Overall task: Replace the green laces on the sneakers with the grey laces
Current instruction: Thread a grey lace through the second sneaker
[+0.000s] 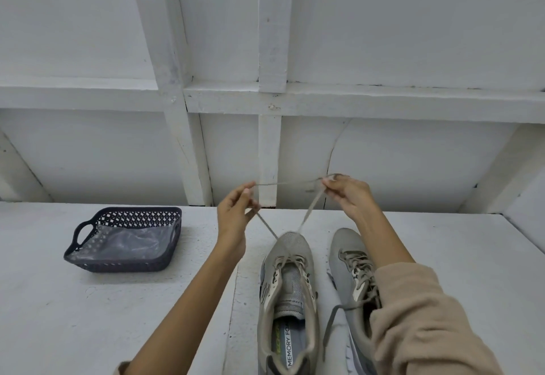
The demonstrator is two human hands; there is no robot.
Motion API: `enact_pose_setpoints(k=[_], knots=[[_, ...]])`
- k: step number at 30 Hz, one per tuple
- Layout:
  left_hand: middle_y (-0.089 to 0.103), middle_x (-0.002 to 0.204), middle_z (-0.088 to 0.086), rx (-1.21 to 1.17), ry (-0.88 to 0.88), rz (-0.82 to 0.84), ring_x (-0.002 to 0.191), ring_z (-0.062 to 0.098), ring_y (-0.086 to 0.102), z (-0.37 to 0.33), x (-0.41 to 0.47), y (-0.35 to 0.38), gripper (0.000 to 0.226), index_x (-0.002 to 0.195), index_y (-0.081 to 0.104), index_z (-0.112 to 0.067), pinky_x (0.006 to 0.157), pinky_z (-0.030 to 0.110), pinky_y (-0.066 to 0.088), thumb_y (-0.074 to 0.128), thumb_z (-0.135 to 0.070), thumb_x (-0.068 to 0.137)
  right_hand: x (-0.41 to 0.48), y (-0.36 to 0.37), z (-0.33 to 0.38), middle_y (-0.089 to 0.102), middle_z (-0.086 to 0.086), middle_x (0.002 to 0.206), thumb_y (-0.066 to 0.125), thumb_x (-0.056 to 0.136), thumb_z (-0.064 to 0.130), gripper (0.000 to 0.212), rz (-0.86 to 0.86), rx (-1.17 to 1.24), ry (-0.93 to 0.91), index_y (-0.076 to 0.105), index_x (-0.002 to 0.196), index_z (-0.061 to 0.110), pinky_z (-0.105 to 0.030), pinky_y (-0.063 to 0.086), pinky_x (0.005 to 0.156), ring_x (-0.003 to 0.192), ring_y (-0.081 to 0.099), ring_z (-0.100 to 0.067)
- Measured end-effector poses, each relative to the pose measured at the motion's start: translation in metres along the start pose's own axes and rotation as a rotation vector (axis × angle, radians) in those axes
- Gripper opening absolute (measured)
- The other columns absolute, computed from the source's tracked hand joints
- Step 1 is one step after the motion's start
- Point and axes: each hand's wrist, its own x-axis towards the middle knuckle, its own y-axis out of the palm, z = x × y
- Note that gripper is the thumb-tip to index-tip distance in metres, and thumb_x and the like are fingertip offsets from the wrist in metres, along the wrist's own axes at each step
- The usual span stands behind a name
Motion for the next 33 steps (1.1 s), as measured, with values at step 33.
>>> enact_pose_setpoints(k=[33], knots=[[0.075, 0.087, 0.001, 0.267, 0.215, 0.247, 0.083, 0.014, 0.07, -0.036, -0.023, -0.023, 0.018, 0.11, 0.062, -0.01, 0.087, 0.029, 0.053, 0.054, -0.009, 0.095, -0.085, 0.008, 0.016, 0.072, -0.016, 0.105, 0.058, 0.088, -0.005, 0.024, 0.505, -0.361, -0.048, 0.066, 0.111, -0.005, -0.028, 0.06, 0.071, 0.088, 0.071, -0.025]])
